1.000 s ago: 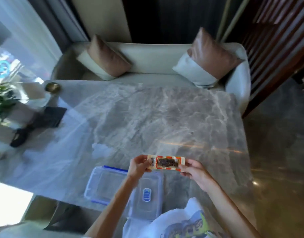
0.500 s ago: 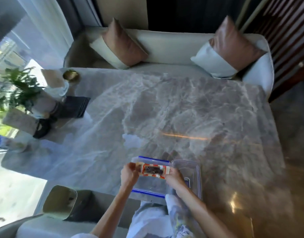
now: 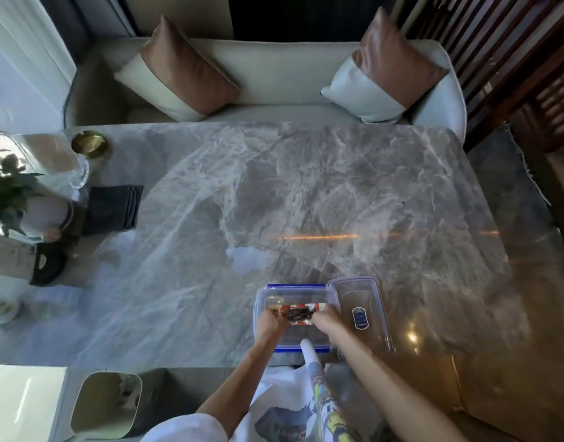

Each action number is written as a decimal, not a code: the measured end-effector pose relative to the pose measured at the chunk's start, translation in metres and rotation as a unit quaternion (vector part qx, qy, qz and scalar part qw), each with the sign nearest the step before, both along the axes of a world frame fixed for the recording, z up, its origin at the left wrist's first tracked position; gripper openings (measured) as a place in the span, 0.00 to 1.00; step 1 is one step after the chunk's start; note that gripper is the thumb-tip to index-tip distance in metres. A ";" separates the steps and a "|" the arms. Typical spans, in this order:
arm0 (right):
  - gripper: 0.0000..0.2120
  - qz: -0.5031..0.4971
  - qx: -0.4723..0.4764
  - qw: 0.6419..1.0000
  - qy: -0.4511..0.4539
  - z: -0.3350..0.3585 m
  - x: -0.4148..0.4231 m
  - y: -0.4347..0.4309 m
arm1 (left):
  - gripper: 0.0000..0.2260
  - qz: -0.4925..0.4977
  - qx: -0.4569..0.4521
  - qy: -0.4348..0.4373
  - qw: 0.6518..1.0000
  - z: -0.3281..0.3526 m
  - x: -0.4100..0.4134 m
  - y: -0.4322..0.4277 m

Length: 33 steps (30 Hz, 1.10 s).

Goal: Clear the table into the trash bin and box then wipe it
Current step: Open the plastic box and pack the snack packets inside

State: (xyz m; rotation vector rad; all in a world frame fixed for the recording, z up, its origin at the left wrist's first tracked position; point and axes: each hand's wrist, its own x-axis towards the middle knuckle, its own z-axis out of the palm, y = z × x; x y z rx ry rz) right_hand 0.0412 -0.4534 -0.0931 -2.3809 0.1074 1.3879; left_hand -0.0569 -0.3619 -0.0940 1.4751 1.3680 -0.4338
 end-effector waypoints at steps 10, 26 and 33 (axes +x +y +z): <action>0.14 -0.006 -0.001 1.000 0.007 0.005 0.003 -0.005 | 0.09 0.038 -0.001 -0.005 0.999 0.005 -0.001 0.001; 0.14 -0.022 0.114 0.993 0.005 0.017 0.002 -0.026 | 0.12 -0.116 0.053 0.007 0.992 0.033 0.005 0.008; 0.11 -0.275 0.147 0.945 -0.097 0.026 0.028 -0.112 | 0.14 -0.265 0.133 -0.050 0.954 0.053 0.067 0.013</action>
